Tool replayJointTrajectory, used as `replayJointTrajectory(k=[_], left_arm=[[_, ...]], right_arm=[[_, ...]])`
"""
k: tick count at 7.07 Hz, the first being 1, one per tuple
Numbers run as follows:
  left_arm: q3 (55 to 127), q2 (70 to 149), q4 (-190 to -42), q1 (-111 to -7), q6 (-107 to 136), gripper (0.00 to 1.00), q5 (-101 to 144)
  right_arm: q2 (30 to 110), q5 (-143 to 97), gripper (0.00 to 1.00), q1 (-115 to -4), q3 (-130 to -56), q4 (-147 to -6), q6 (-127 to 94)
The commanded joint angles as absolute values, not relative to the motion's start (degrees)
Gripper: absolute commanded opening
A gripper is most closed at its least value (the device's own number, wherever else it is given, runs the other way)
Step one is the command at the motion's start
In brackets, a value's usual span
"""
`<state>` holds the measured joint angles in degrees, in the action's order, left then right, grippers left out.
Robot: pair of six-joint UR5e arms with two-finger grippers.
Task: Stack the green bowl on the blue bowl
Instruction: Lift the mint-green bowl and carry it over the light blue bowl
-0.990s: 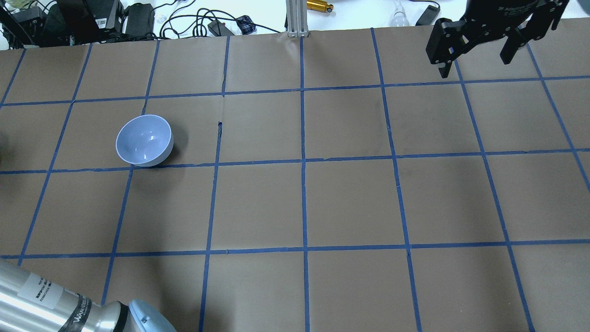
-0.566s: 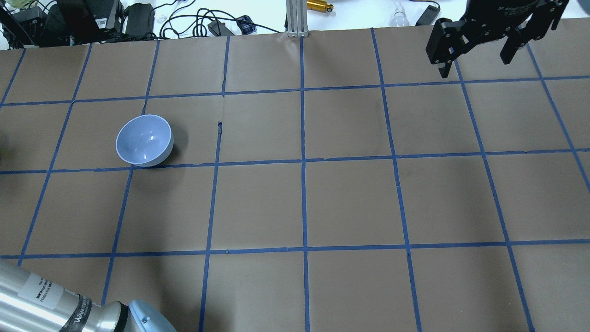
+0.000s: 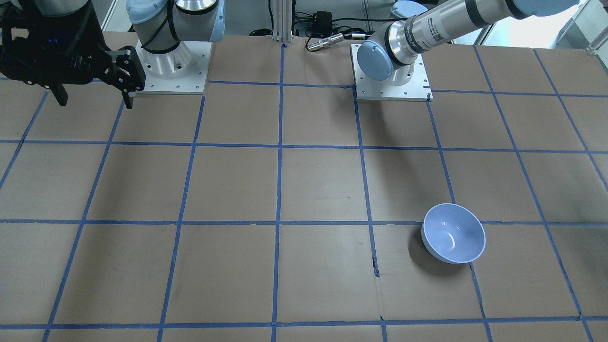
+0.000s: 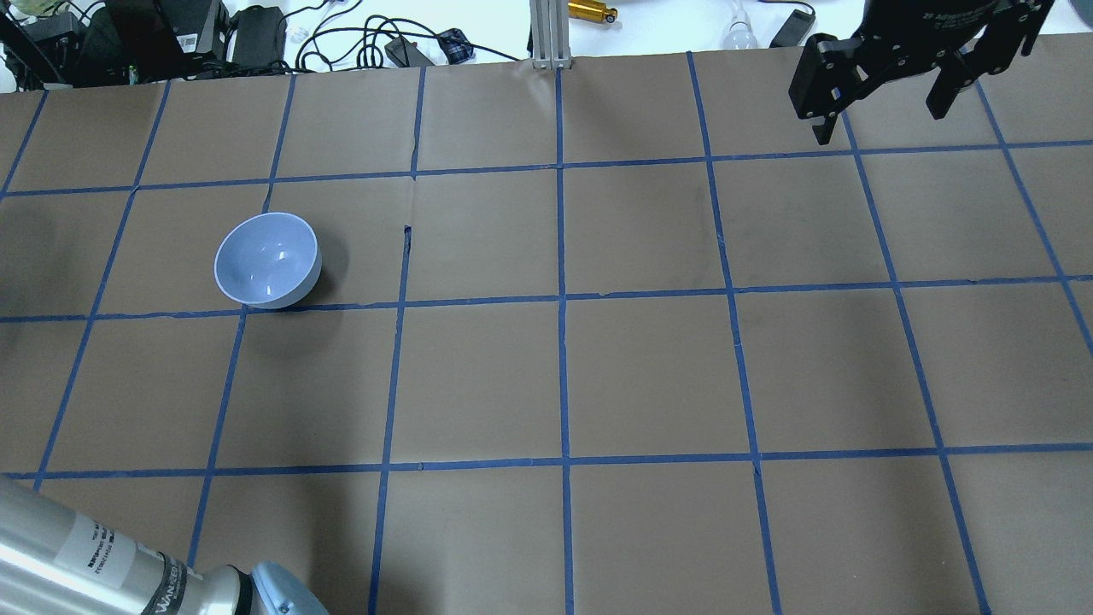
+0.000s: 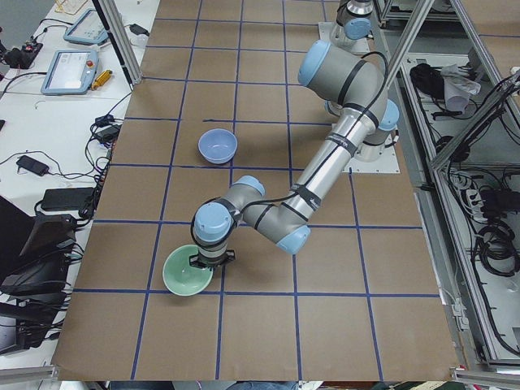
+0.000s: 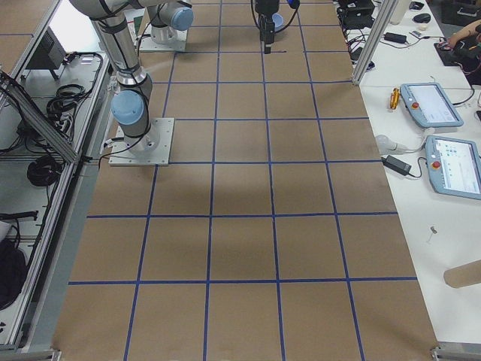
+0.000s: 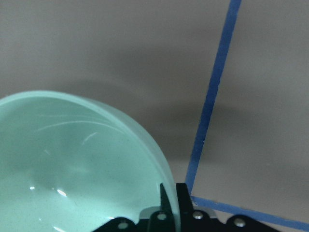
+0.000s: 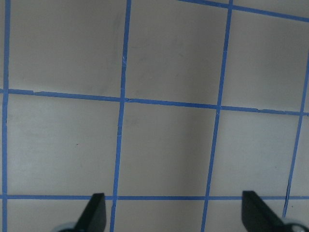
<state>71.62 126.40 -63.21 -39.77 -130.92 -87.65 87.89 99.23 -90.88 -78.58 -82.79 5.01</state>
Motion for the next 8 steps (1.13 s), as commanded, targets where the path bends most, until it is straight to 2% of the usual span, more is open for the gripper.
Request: replayJointTrajectory(k=[1,2,5,8], left_arm=[[72.2,120.2,-68.0,-46.5,-130.9,0.00,-87.7],[74.2,117.2,-69.9,-50.9,-130.9,0.00,-87.4],[92.6,105.3,-69.0,-60.4,-126.9,0.00,-83.9],[101.6,98.2,-65.2,-69.3,-114.8,0.00,-84.6]], right_arm=[[87.9,99.2,1.00,-90.9,-78.6,-82.8,5.0],[87.9,99.2,1.00,-90.9,-78.6,-82.8,5.0],[87.9,99.2,1.00,-90.9,-78.6,-82.8,5.0],[87.9,99.2,1.00,-90.9,-78.6,-82.8,5.0]])
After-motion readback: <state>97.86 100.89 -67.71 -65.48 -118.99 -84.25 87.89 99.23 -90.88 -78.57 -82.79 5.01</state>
